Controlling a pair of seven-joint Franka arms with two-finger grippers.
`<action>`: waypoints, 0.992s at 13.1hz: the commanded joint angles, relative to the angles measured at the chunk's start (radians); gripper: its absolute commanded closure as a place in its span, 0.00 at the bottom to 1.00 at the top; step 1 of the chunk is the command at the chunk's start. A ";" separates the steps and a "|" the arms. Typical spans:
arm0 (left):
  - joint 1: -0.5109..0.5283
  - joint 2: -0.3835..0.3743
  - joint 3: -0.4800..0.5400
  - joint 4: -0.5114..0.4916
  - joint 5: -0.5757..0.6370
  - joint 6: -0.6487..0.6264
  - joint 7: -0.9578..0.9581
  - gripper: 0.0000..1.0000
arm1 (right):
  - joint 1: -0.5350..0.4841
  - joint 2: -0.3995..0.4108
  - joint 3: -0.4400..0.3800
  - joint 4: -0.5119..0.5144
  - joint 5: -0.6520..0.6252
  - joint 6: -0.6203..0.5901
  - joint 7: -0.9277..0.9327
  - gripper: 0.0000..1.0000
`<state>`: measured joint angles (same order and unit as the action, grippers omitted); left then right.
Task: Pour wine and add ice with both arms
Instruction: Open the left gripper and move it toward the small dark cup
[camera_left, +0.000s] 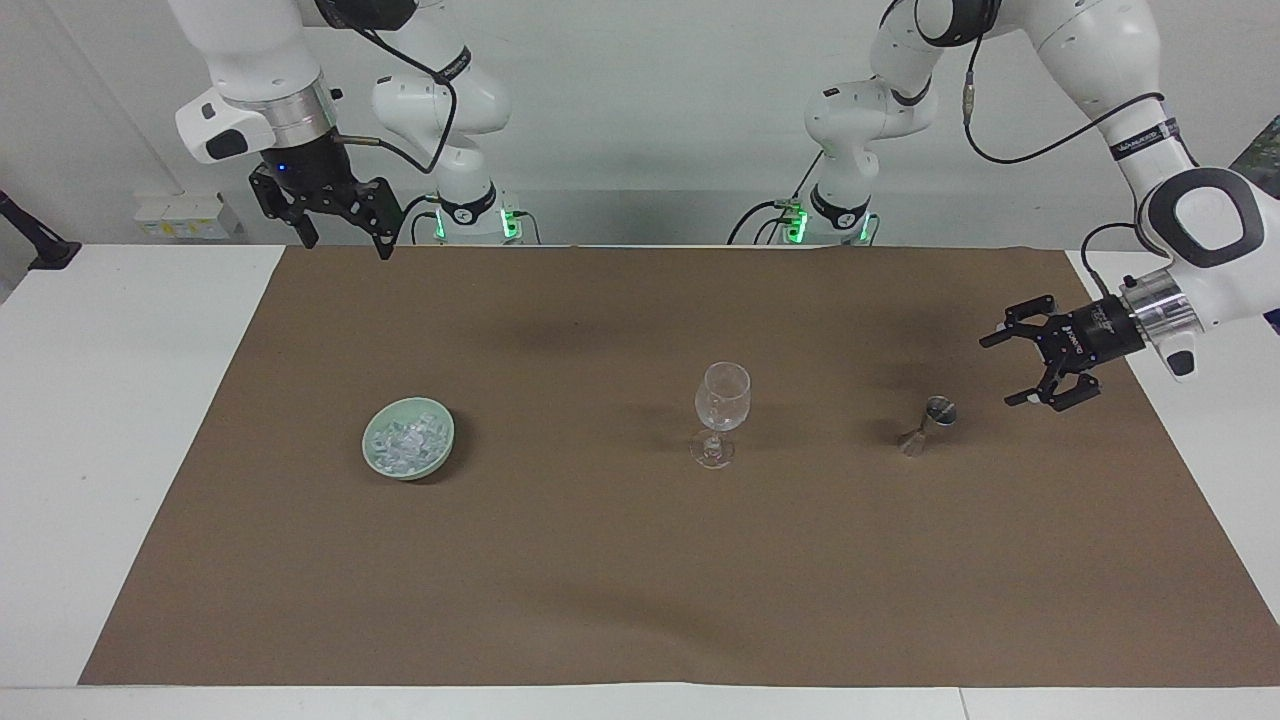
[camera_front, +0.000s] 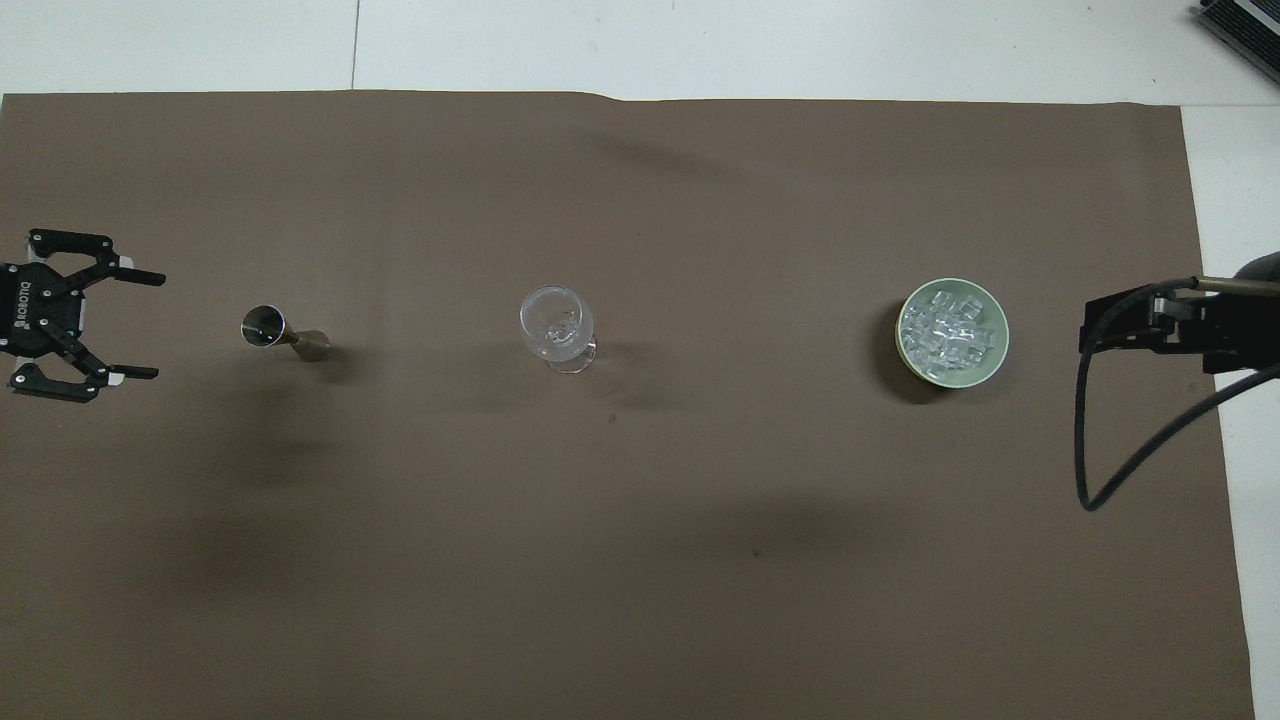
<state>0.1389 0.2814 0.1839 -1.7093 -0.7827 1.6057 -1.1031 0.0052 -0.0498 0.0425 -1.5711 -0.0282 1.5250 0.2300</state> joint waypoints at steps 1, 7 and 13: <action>-0.002 0.036 0.006 -0.007 -0.061 0.036 0.002 0.00 | -0.013 0.001 0.002 0.013 0.016 -0.023 -0.024 0.00; 0.038 0.151 0.008 -0.027 -0.199 0.033 0.109 0.00 | -0.011 -0.008 0.000 -0.004 0.016 -0.023 -0.020 0.00; 0.034 0.191 0.008 -0.092 -0.300 0.039 0.310 0.00 | -0.011 -0.008 0.002 -0.004 0.016 -0.022 -0.020 0.00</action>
<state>0.1768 0.4706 0.1886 -1.7758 -1.0515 1.6313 -0.8446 0.0053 -0.0500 0.0425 -1.5713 -0.0281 1.5157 0.2300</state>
